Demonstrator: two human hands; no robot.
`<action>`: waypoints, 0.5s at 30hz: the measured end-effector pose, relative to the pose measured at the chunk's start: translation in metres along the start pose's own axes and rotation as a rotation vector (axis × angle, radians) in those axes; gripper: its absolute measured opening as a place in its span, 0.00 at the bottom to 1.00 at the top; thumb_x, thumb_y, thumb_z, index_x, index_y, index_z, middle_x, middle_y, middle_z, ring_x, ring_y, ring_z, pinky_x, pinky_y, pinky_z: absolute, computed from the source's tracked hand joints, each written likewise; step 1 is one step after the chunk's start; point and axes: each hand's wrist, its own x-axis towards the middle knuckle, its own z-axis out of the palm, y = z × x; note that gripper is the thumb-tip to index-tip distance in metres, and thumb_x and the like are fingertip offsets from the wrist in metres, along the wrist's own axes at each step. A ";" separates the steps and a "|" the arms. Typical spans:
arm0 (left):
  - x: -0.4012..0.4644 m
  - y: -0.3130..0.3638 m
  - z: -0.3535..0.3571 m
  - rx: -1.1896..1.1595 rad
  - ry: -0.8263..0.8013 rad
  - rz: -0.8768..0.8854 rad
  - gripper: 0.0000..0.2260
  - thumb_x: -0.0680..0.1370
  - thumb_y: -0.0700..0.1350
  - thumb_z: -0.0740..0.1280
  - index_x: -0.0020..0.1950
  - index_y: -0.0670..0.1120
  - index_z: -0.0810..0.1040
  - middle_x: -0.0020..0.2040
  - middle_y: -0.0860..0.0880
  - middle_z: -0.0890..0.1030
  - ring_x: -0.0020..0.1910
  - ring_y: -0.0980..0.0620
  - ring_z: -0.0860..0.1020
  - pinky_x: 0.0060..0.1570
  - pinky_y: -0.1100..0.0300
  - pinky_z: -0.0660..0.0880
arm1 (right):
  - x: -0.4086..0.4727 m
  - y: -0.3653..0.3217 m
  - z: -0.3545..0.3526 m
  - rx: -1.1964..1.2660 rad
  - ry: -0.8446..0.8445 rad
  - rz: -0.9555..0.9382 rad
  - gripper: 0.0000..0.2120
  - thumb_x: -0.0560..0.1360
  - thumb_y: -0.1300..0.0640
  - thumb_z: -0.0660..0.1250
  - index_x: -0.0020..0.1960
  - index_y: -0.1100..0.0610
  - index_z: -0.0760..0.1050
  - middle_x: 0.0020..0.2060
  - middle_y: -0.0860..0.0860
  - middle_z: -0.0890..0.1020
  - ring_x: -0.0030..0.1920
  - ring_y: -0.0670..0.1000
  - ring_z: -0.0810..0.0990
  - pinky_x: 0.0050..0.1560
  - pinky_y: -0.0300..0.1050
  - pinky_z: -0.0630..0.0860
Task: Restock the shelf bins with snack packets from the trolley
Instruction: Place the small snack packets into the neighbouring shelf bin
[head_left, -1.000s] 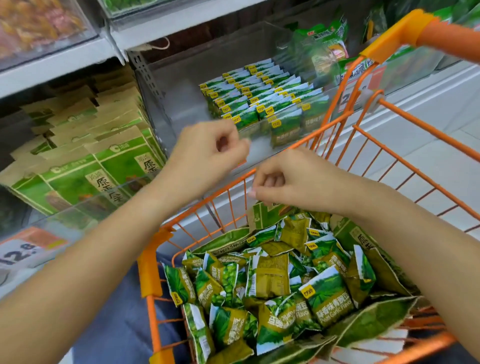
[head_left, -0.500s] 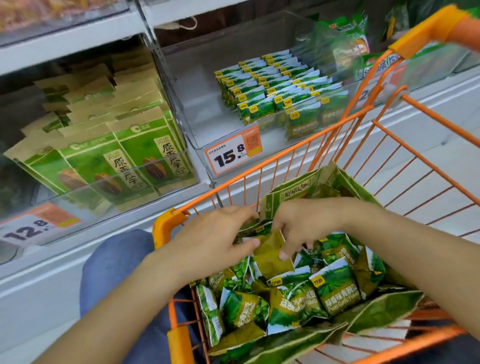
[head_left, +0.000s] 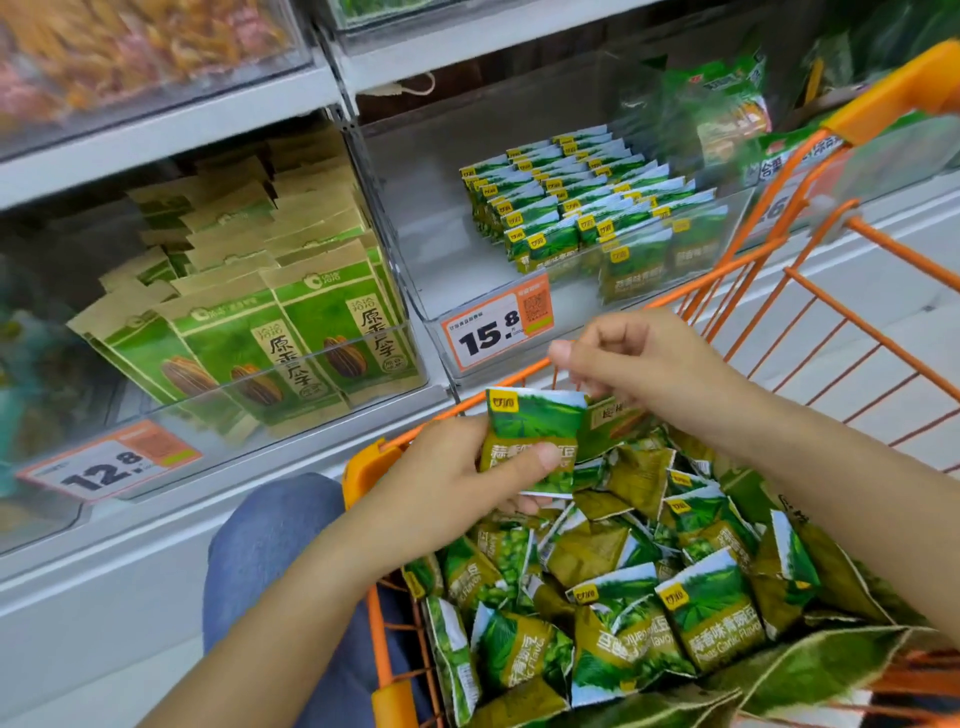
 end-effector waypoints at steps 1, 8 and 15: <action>0.000 0.003 -0.001 -0.053 -0.029 -0.011 0.13 0.75 0.58 0.63 0.55 0.53 0.77 0.44 0.46 0.85 0.40 0.51 0.85 0.43 0.54 0.81 | 0.000 0.001 -0.001 -0.044 0.011 -0.052 0.18 0.70 0.42 0.70 0.36 0.57 0.79 0.30 0.56 0.79 0.30 0.45 0.74 0.33 0.37 0.68; -0.007 0.003 -0.002 0.183 0.157 0.108 0.19 0.74 0.67 0.55 0.38 0.54 0.75 0.32 0.58 0.81 0.32 0.60 0.80 0.34 0.70 0.70 | -0.004 -0.002 0.001 -0.051 -0.317 -0.033 0.09 0.67 0.52 0.74 0.42 0.58 0.83 0.39 0.60 0.84 0.38 0.53 0.81 0.43 0.51 0.79; 0.015 0.029 -0.024 0.154 0.487 0.177 0.23 0.67 0.65 0.67 0.31 0.45 0.73 0.28 0.54 0.63 0.29 0.56 0.62 0.32 0.55 0.59 | 0.000 -0.009 -0.018 0.091 0.046 -0.135 0.12 0.65 0.46 0.72 0.41 0.54 0.83 0.36 0.50 0.84 0.36 0.45 0.81 0.42 0.39 0.77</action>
